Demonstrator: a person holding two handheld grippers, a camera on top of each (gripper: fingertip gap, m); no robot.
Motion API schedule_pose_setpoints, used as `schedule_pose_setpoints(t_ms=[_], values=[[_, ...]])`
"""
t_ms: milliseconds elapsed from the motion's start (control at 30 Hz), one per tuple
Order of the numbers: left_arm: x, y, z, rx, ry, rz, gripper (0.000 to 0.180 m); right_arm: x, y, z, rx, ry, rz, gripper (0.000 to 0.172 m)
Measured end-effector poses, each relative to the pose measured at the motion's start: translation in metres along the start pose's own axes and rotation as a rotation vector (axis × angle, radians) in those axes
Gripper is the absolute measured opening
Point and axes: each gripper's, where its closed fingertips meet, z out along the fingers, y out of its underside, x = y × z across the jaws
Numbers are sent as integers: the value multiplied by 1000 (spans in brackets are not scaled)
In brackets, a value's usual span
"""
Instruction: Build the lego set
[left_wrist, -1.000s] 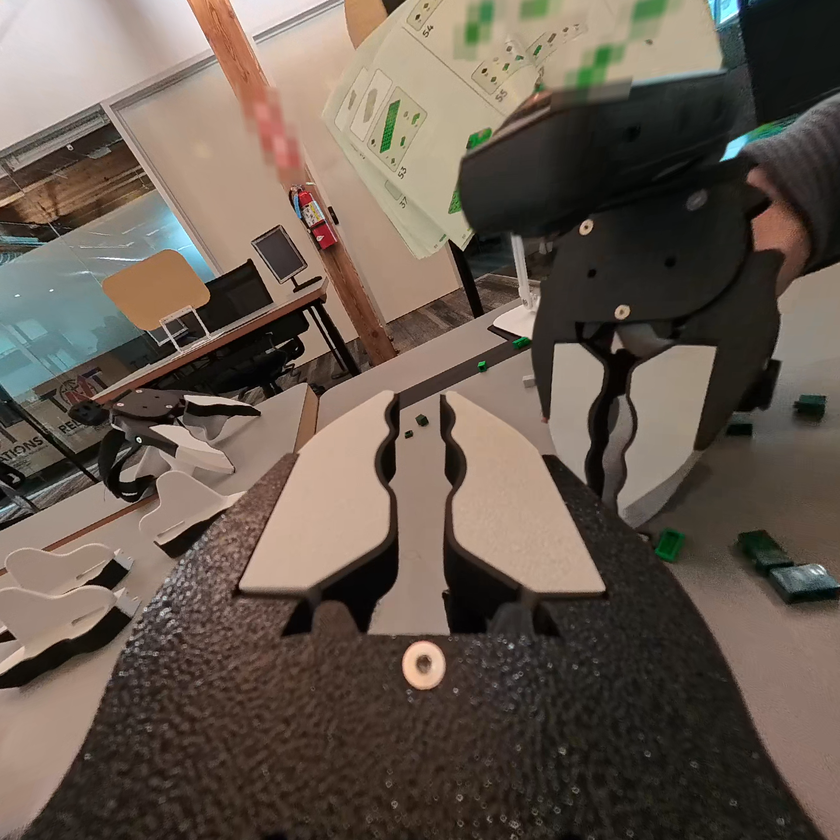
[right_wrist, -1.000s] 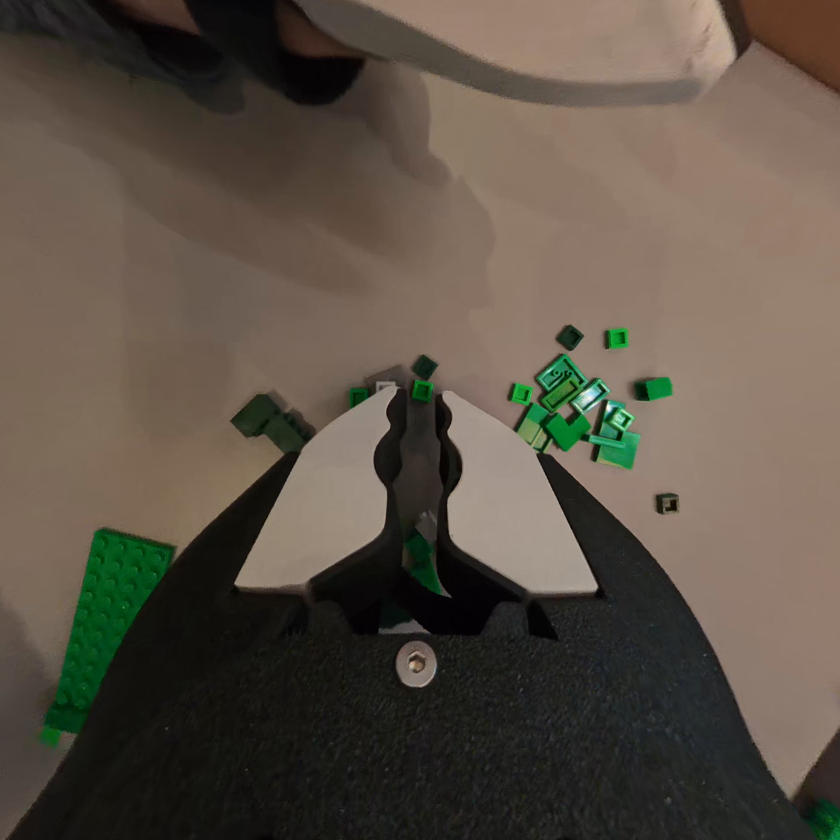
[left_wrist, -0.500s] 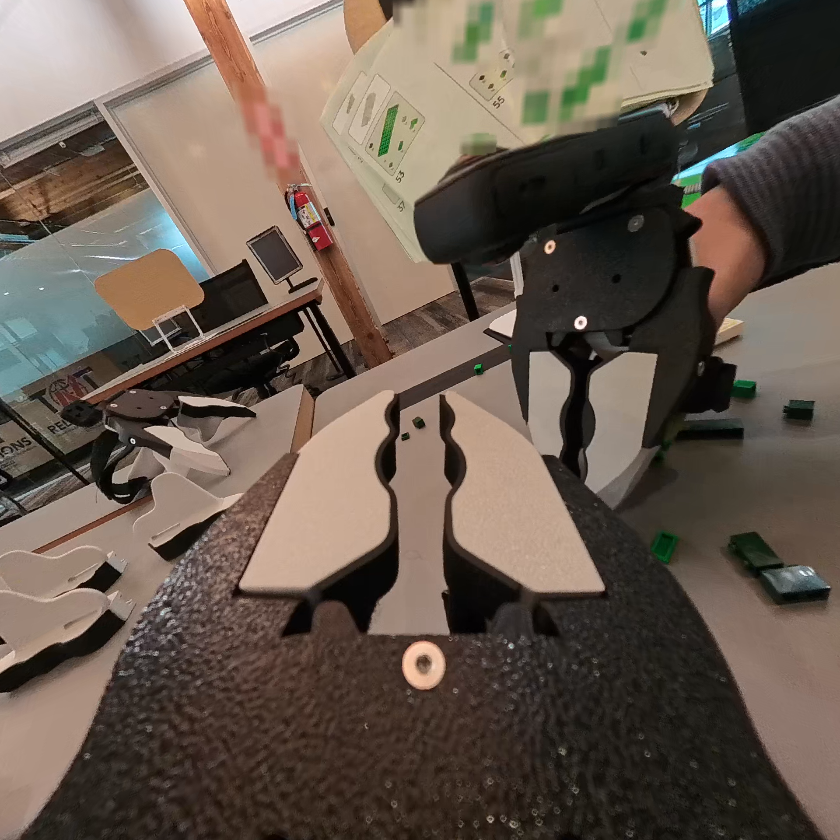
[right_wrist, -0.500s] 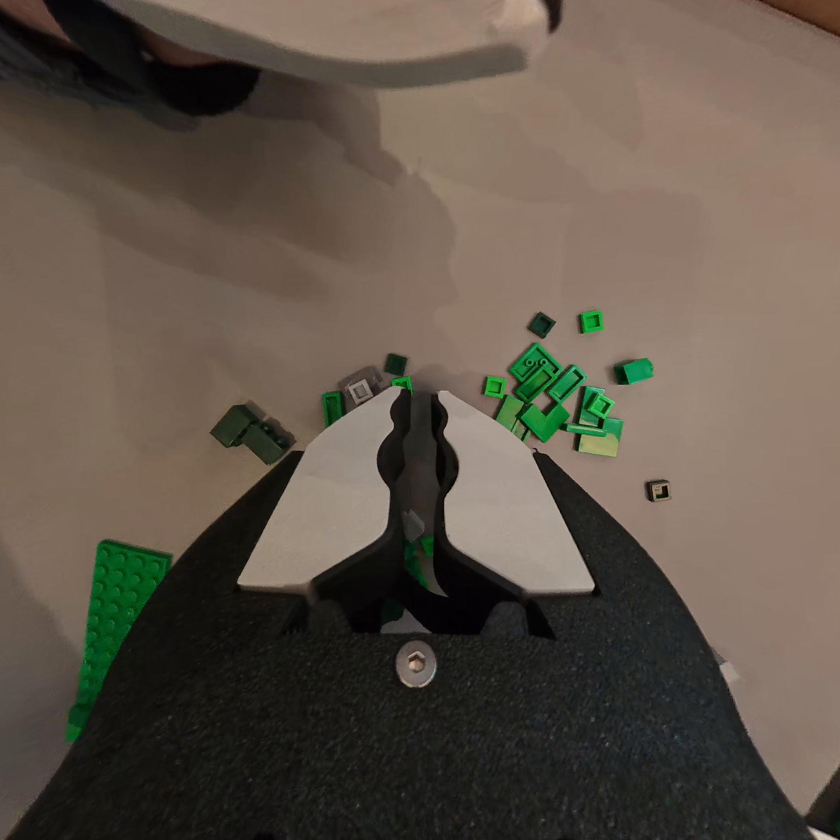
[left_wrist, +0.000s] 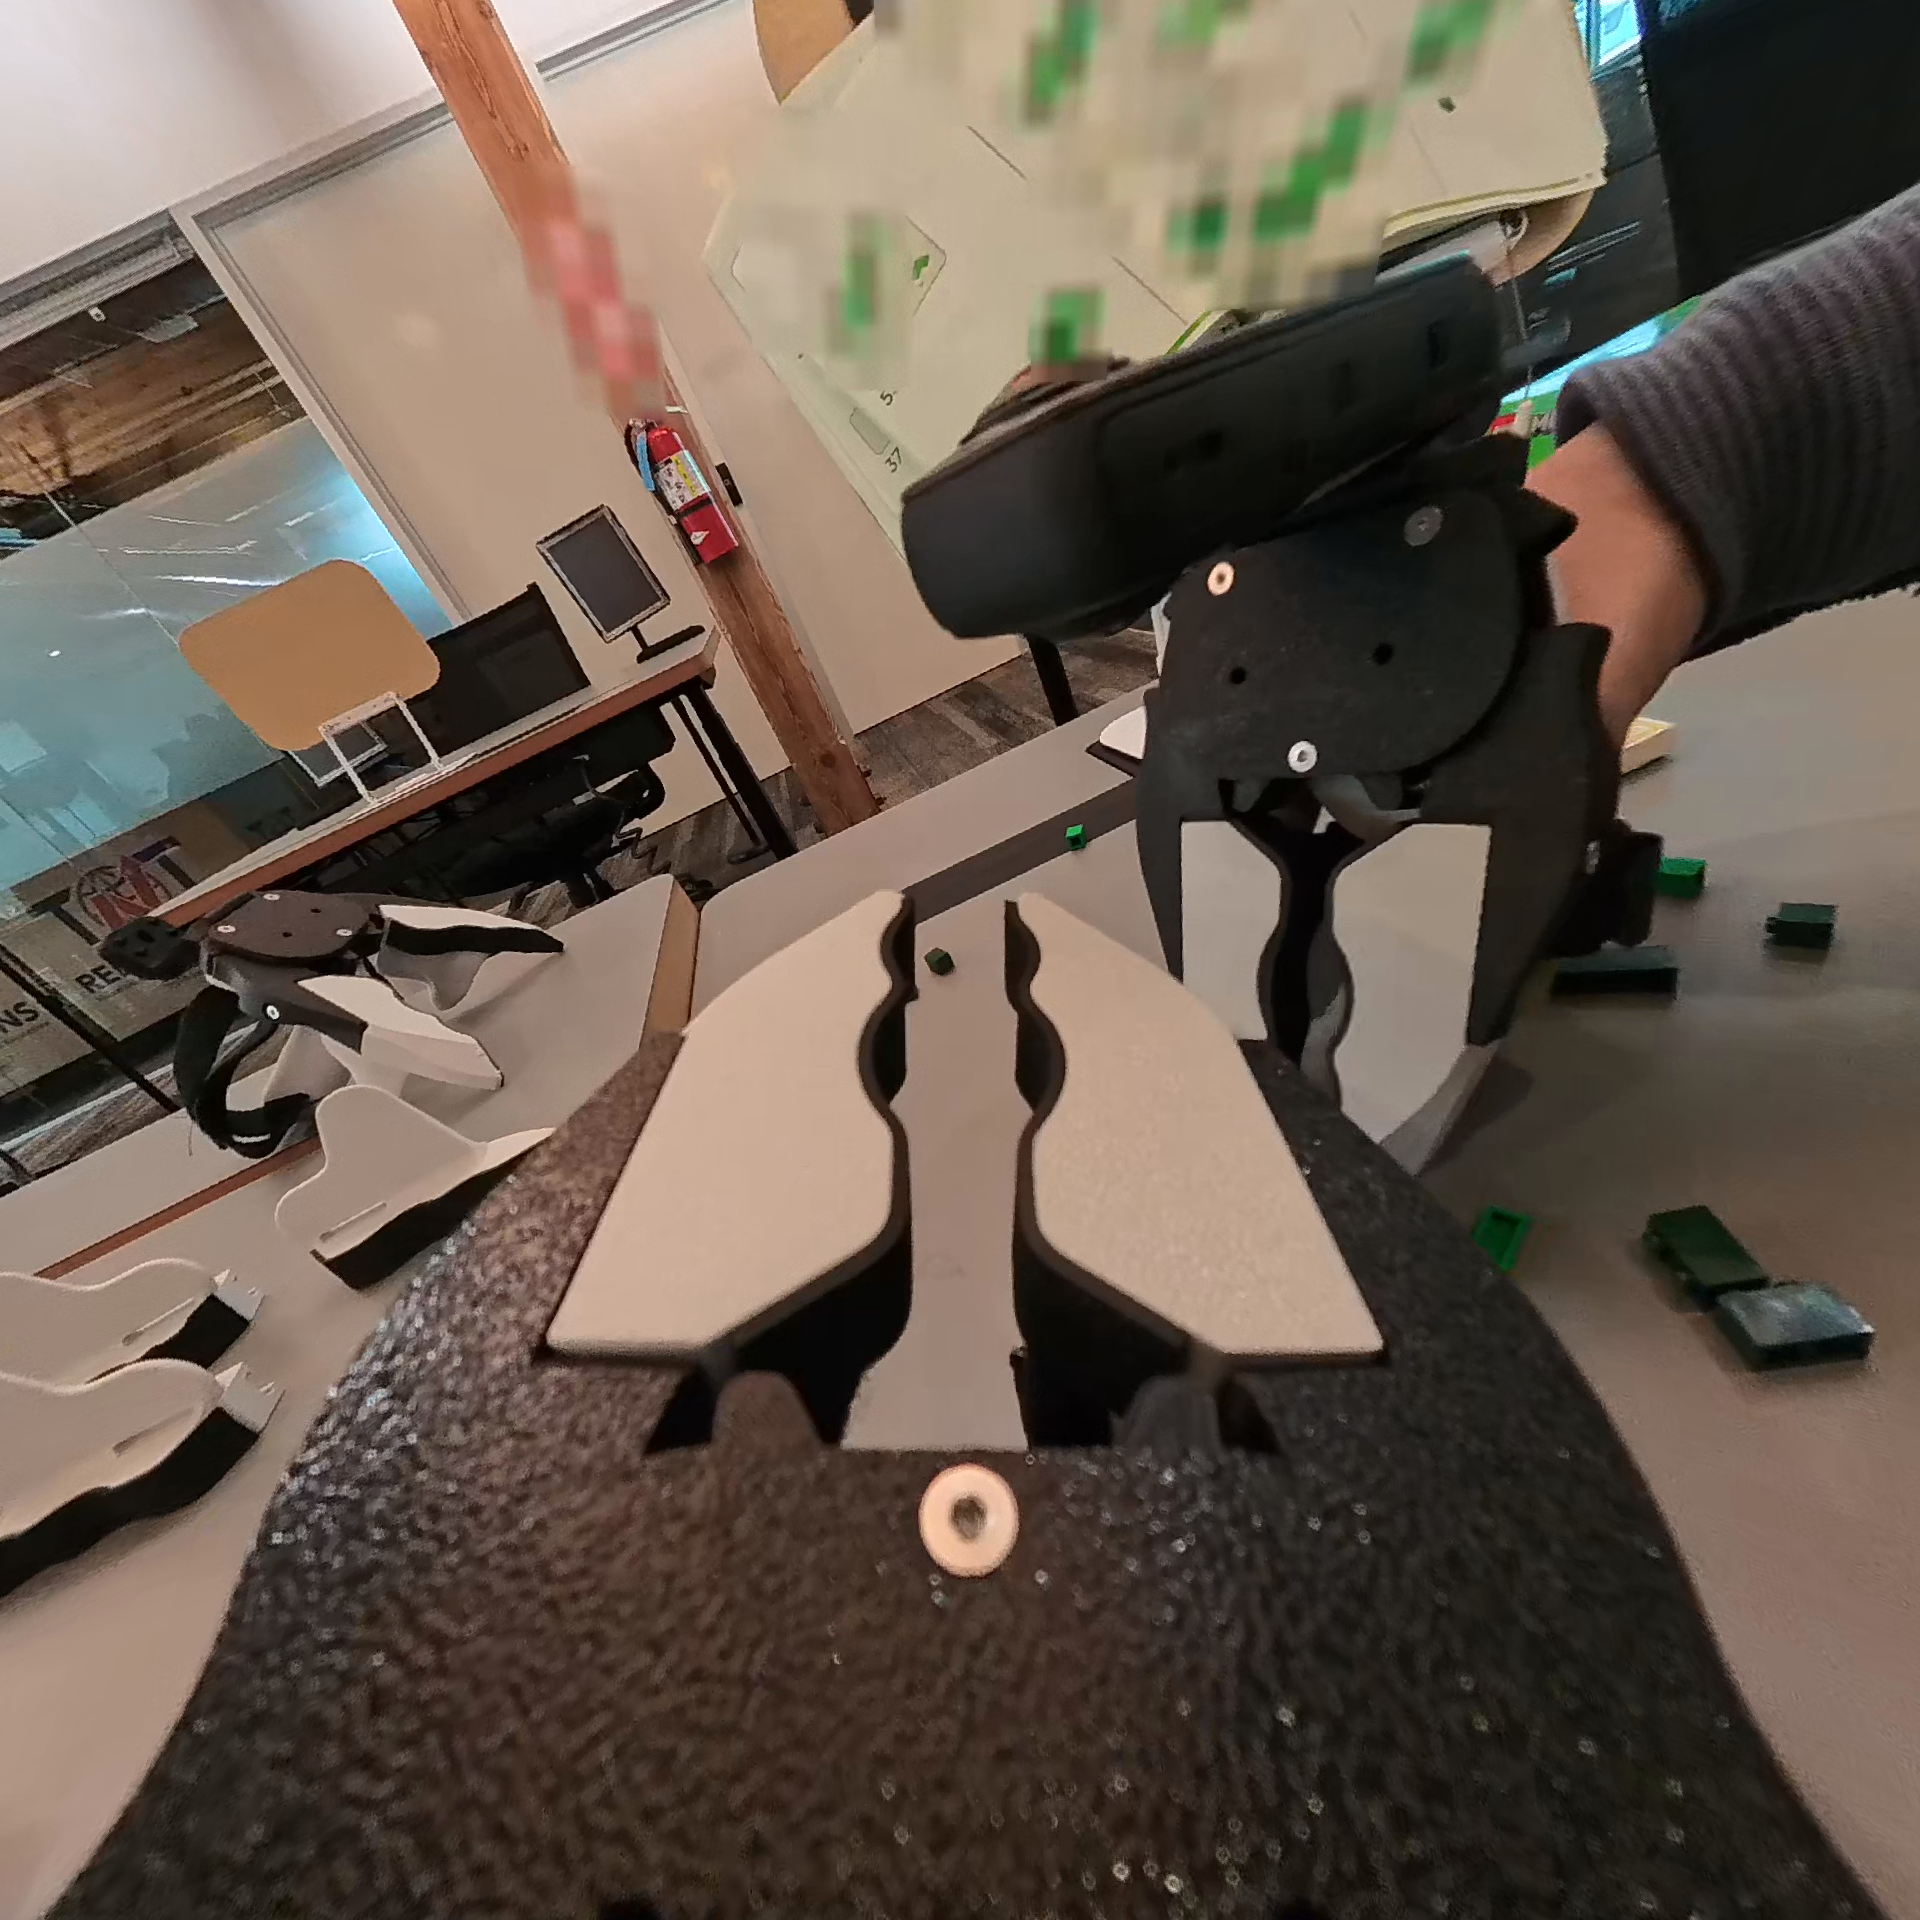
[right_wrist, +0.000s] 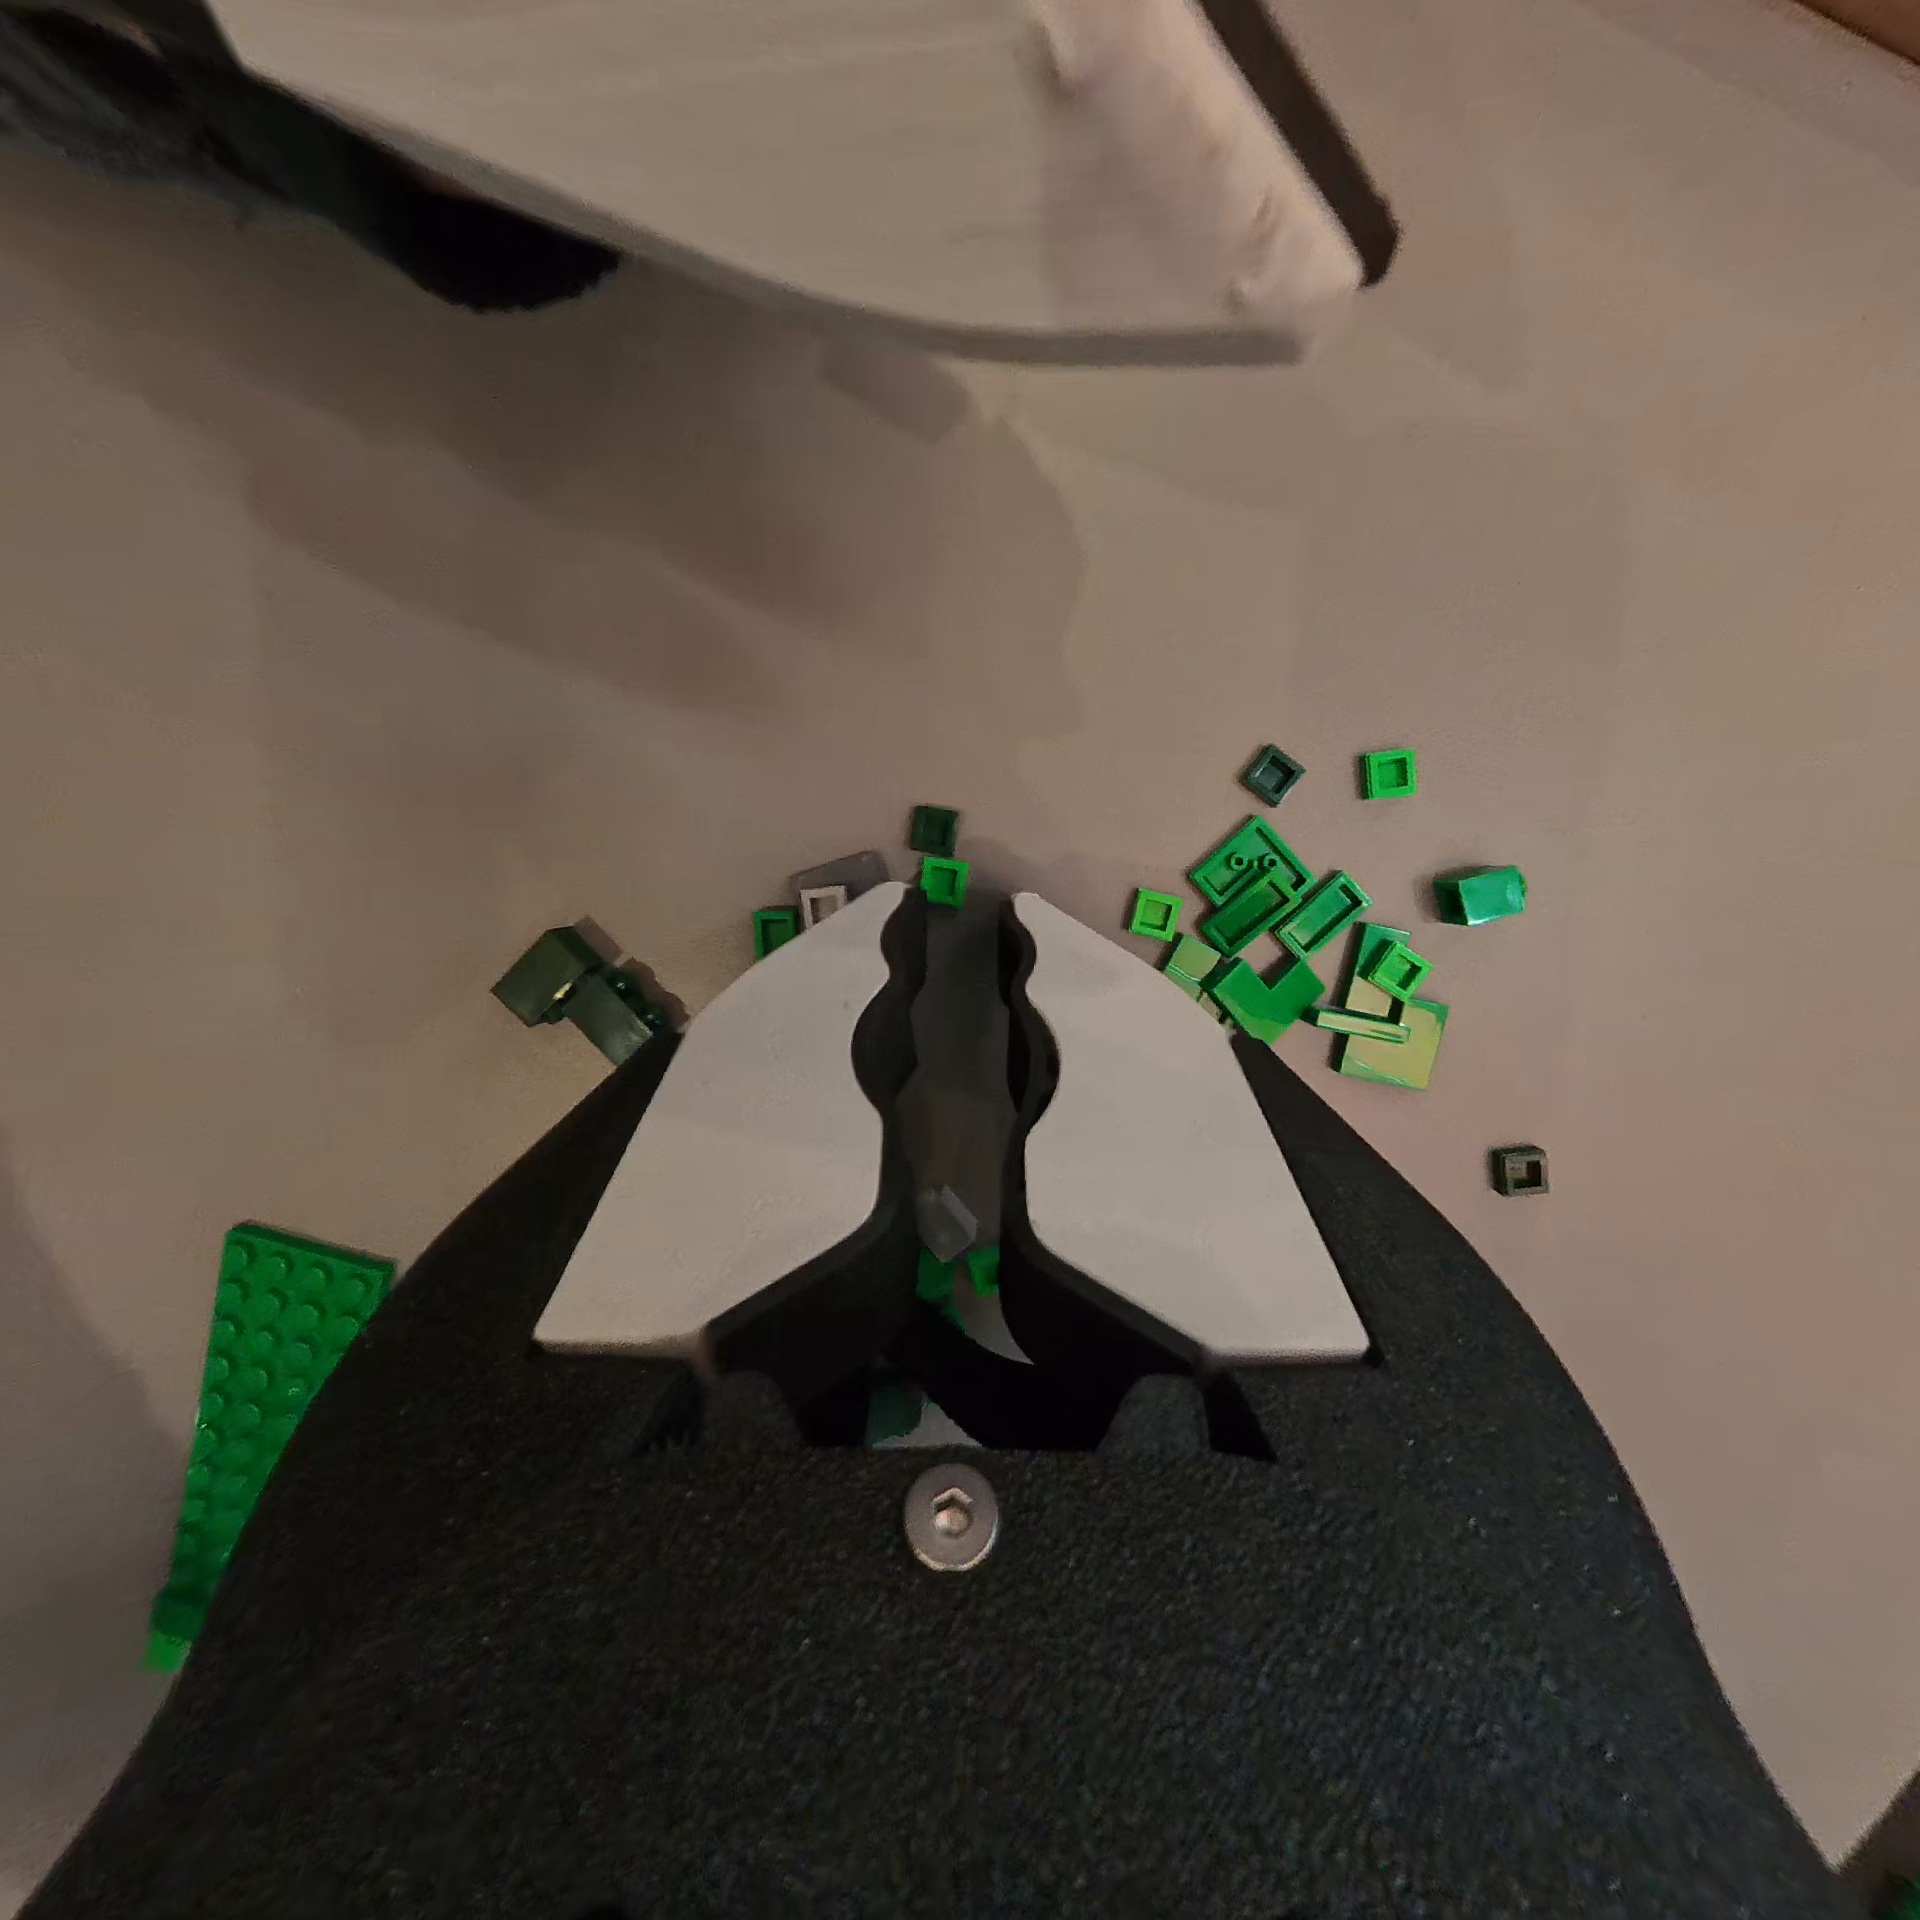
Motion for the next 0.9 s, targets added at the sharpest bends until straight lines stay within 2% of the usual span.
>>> schedule_pose_setpoints(t_ms=[133,367,500,600,633,767,833,900], values=[[-2,0,0,2,-5,-7,16,0,-5,-3,40,-35,69,13],[-1,-1,1,3,0,-17,16,1,-3,3,10,-5,36,13],[-1,-1,1,3,4,-16,16,3,-3,2,5,48,-7,7],[0,-4,-2,9,10,-27,16,11,-10,-7,64,194,-122,6],[1,-5,-3,15,30,-52,16,12,-15,-17,106,277,-165,0],[22,-15,0,37,264,-304,16,8,-26,-64,204,598,-350,0],[28,-11,1,-4,355,-412,22,1,-21,-75,195,663,-379,0],[15,3,3,-57,299,-429,26,-4,-10,-71,169,614,-301,0]])
